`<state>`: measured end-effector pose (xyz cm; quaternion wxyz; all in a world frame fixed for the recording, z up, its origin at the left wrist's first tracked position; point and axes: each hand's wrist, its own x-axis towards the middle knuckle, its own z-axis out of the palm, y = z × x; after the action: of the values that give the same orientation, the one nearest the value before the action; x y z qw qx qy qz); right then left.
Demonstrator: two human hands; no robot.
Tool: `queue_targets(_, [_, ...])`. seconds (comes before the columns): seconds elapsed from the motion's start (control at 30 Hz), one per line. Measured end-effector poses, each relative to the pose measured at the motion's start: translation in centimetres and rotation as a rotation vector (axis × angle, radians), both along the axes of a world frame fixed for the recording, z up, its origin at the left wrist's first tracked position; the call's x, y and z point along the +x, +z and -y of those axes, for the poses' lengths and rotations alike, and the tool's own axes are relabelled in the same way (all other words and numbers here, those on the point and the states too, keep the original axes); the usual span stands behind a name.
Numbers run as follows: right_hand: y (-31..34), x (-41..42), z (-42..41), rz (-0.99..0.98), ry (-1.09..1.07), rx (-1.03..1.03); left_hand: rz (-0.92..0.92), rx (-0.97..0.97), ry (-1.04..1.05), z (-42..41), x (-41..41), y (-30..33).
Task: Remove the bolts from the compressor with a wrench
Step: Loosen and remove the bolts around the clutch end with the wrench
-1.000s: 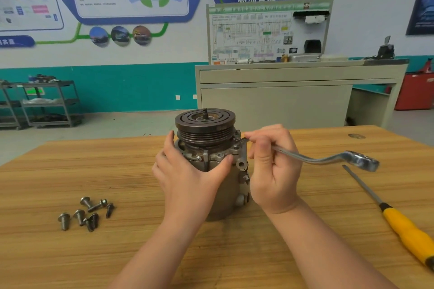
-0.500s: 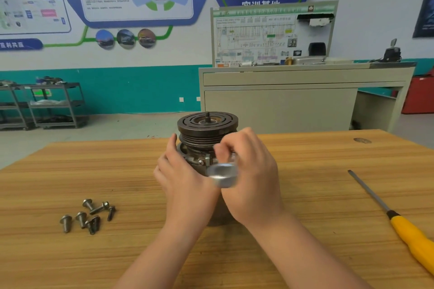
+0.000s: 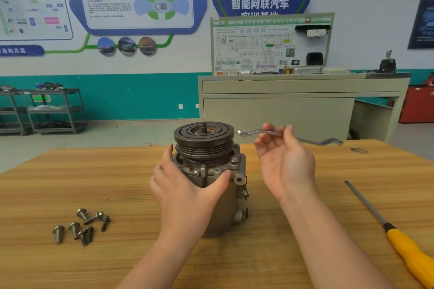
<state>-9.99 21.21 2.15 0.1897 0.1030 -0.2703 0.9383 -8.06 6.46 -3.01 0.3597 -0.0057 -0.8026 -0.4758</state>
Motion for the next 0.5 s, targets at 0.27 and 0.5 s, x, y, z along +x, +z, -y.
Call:
queue_targets(0.27, [-0.5,2.2,1.8,-0.273,-0.664,0.665,0.009,0.000,0.019,0.0,0.1,0.1])
queue_targets(0.5, [-1.8,2.4,2.7,-0.533,-0.958,0.956,-0.006,-0.027,0.013,-0.1,0.4,0.3])
